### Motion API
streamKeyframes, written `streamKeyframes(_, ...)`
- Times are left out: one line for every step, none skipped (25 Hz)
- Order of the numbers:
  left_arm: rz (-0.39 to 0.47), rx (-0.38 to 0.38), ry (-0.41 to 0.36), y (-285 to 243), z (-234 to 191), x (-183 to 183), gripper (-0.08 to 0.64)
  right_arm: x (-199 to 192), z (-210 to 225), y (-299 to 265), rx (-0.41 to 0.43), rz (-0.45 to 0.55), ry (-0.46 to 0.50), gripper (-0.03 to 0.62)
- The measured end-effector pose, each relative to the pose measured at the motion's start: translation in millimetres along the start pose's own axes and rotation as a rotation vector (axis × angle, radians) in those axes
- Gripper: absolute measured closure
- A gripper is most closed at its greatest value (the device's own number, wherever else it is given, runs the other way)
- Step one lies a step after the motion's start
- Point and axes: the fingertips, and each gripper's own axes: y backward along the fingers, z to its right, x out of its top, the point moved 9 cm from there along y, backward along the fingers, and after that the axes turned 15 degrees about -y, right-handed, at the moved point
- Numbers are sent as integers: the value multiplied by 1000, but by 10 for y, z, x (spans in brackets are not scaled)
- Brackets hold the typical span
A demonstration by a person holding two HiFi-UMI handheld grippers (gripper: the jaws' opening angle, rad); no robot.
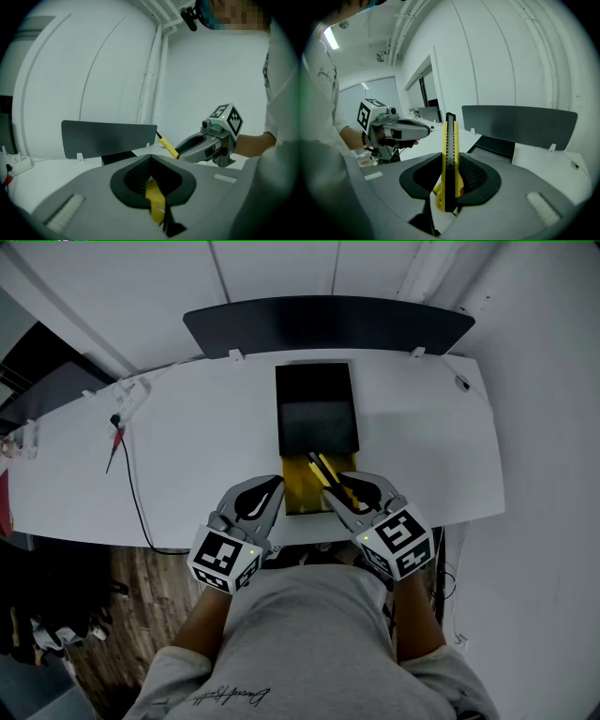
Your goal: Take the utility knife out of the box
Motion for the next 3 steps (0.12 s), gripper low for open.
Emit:
streamKeyframes(0, 1, 0, 0, -4, 1, 558, 2, 3, -2, 0, -1, 0, 460)
streamKeyframes(1, 3, 1, 0, -8, 2, 558, 3, 6, -3, 0, -2, 1, 460)
streamKeyframes(2, 4, 1, 0, -11, 4, 558, 5, 9, -4, 0, -2, 2, 460)
